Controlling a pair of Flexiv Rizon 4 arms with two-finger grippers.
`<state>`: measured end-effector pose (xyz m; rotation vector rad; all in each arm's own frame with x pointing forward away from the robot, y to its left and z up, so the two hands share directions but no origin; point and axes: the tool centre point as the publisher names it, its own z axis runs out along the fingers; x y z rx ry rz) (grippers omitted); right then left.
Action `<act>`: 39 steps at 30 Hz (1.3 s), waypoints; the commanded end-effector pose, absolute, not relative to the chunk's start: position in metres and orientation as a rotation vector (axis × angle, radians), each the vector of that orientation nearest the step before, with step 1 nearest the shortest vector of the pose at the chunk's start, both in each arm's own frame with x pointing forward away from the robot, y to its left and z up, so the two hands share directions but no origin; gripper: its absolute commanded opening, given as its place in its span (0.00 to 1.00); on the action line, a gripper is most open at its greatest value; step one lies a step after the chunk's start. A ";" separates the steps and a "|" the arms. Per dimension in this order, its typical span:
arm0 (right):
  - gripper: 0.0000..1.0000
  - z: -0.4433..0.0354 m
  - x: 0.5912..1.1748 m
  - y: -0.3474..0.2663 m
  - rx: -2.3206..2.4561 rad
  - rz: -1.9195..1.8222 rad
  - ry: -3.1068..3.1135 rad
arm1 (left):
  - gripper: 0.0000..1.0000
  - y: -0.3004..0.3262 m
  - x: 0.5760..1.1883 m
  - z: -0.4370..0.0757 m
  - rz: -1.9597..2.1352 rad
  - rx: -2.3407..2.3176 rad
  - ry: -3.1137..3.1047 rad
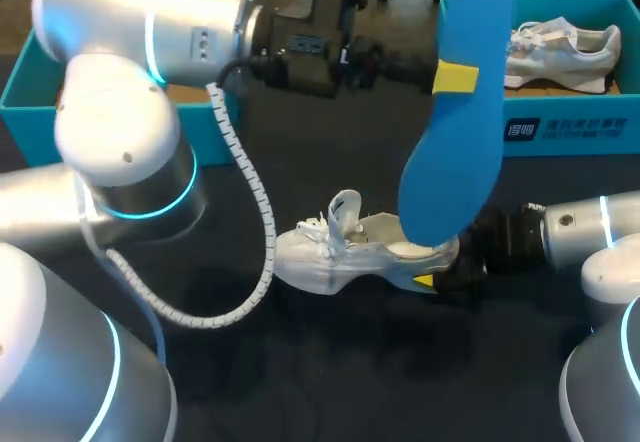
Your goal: Take the shoe out of the shoebox, open the shoe tongue, remove and reinsert the insole, then place the shoe into the shoebox
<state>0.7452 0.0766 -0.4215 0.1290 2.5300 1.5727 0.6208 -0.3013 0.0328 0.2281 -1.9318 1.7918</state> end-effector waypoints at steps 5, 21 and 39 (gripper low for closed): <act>0.00 -0.423 0.747 0.079 0.130 1.563 2.537 | 0.00 -0.251 0.602 0.037 1.813 0.326 -1.854; 0.00 -0.423 0.747 0.079 0.130 1.563 2.537 | 0.00 -0.211 0.604 0.031 1.776 0.379 -1.834; 0.00 -0.423 0.747 0.079 0.130 1.563 2.537 | 0.00 -0.212 0.592 0.037 1.681 0.528 -1.678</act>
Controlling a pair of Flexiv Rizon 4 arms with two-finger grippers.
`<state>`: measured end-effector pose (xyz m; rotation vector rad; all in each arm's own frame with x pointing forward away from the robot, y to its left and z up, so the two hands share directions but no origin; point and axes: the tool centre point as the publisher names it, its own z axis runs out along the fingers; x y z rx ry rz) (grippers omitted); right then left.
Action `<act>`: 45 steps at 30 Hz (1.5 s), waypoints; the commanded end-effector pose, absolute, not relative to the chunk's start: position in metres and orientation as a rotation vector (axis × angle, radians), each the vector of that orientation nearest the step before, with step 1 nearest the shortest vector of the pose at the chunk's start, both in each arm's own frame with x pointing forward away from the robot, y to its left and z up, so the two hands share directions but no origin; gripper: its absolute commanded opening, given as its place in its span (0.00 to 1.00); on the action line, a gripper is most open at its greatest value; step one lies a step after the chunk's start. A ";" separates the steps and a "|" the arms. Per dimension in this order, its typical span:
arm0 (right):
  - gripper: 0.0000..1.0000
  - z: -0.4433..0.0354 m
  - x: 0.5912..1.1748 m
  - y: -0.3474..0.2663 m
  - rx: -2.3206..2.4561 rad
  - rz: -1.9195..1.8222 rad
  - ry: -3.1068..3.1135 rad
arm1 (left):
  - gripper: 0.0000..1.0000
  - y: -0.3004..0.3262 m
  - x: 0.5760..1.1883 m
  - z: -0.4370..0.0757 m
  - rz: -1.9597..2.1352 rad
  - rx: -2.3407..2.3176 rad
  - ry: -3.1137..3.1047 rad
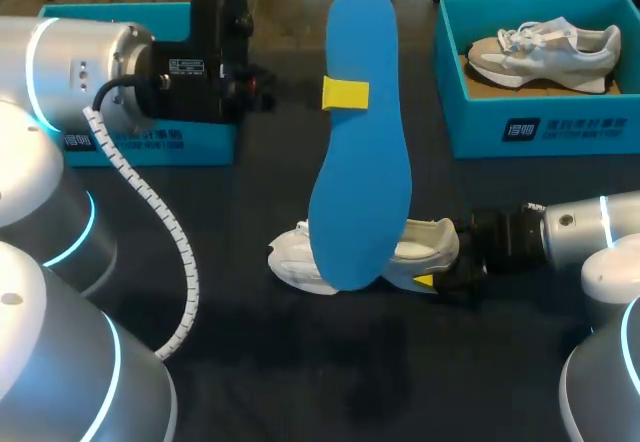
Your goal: Take the shoe out of the shoebox, open the shoe tongue, remove and reinsert the insole, then place the shoe into the shoebox
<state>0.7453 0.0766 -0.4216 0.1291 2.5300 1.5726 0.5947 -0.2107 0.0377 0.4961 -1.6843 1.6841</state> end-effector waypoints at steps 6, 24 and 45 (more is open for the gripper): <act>0.00 -0.423 0.747 0.079 0.130 1.563 2.537 | 0.00 -0.215 0.590 0.043 1.675 0.533 -1.677; 0.00 -0.423 0.747 0.079 0.130 1.563 2.537 | 0.00 -0.217 0.587 0.045 1.671 0.523 -1.690; 1.00 -0.413 0.749 0.071 0.156 1.500 2.578 | 0.00 -0.217 0.587 0.045 1.671 0.523 -1.690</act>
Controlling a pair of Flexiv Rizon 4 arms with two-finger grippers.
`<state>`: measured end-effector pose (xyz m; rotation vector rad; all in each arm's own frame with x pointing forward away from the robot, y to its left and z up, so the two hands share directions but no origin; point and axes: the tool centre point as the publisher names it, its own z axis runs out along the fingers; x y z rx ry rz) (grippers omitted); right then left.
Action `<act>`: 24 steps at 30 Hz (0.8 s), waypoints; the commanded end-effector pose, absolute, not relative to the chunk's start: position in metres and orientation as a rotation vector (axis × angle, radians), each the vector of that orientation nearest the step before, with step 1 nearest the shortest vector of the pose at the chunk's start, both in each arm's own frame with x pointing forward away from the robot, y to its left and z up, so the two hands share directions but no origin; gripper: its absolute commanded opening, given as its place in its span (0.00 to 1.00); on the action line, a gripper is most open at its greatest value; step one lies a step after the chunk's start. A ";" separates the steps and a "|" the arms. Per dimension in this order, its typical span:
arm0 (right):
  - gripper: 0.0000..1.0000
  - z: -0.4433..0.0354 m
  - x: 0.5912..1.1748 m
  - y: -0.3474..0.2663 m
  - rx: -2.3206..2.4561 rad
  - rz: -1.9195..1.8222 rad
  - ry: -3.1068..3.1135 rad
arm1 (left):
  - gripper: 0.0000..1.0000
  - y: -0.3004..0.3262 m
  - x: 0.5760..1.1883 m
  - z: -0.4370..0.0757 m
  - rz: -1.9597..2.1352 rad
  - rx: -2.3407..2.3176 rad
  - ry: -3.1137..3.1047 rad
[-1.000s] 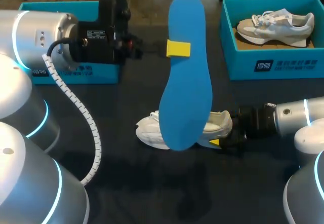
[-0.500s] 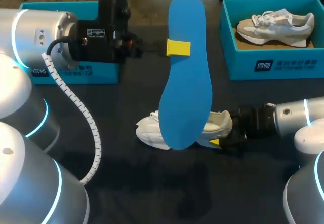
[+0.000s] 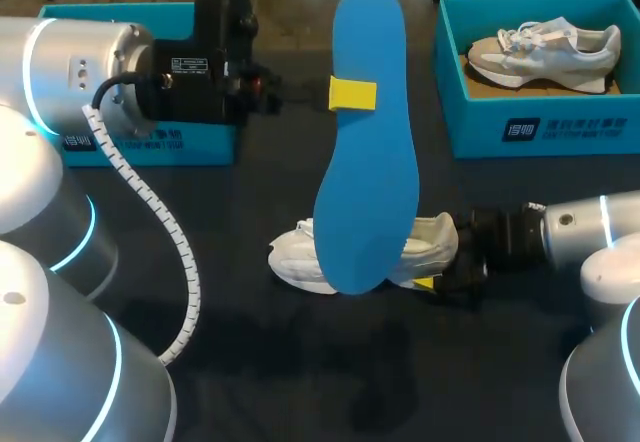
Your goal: Take the shoe out of the shoebox, open the shoe tongue, remove and reinsert the insole, then place the shoe into the shoebox
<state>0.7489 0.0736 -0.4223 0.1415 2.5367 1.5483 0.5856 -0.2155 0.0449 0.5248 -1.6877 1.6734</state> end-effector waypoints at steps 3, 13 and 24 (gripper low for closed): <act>1.00 -0.411 0.749 0.067 0.167 1.476 2.599 | 0.00 -0.217 0.587 0.045 1.671 0.523 -1.690; 1.00 -0.403 0.746 0.053 0.205 1.394 2.662 | 0.00 -0.217 0.587 0.045 1.671 0.523 -1.690; 1.00 -0.381 0.741 0.032 0.256 1.246 2.726 | 0.00 -0.217 0.587 0.045 1.671 0.523 -1.690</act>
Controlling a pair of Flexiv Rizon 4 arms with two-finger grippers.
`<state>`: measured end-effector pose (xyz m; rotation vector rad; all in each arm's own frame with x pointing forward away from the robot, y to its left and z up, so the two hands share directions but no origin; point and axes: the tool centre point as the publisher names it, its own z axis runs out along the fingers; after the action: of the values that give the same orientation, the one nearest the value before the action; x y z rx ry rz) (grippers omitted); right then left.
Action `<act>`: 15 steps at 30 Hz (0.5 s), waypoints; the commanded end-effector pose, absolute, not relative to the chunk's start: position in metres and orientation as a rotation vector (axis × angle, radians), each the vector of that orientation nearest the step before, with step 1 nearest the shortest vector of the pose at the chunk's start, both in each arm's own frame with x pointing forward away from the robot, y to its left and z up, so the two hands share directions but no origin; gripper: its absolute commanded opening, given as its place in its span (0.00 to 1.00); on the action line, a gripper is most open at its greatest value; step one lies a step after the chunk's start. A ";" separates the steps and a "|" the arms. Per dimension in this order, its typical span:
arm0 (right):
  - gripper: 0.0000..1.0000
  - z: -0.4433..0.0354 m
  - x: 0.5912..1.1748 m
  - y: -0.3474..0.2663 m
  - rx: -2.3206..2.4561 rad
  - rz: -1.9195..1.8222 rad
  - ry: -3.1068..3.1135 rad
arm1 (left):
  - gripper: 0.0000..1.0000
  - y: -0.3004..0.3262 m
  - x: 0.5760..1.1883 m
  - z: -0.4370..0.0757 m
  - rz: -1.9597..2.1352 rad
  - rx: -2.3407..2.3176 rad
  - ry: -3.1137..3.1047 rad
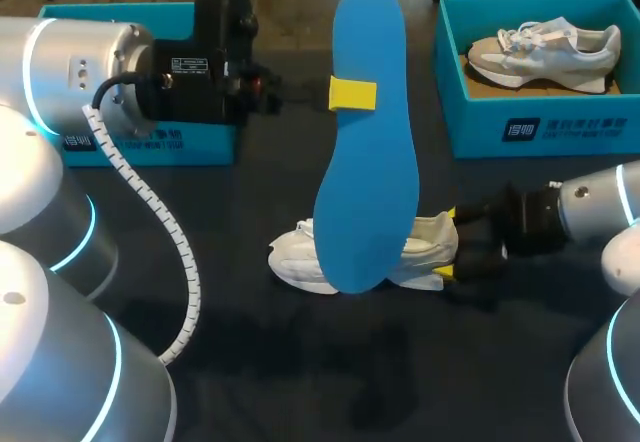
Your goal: Take the shoe out of the shoebox, open the shoe tongue, remove and reinsert the insole, then place the shoe into the shoebox
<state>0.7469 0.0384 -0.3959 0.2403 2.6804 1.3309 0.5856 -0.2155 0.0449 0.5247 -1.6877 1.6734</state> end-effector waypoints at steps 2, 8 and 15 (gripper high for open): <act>1.00 -0.375 0.740 0.029 0.261 1.205 2.751 | 0.00 -0.217 0.587 0.045 1.671 0.523 -1.690; 1.00 -0.364 0.740 0.025 0.289 1.128 2.801 | 0.00 -0.217 0.587 0.045 1.671 0.523 -1.690; 1.00 -0.355 0.741 0.023 0.315 1.001 2.892 | 0.00 -0.217 0.587 0.045 1.671 0.523 -1.690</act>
<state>0.7377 0.0235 -0.3630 0.3040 2.7936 1.1795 0.5856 -0.2156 0.0449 0.5246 -1.6877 1.6733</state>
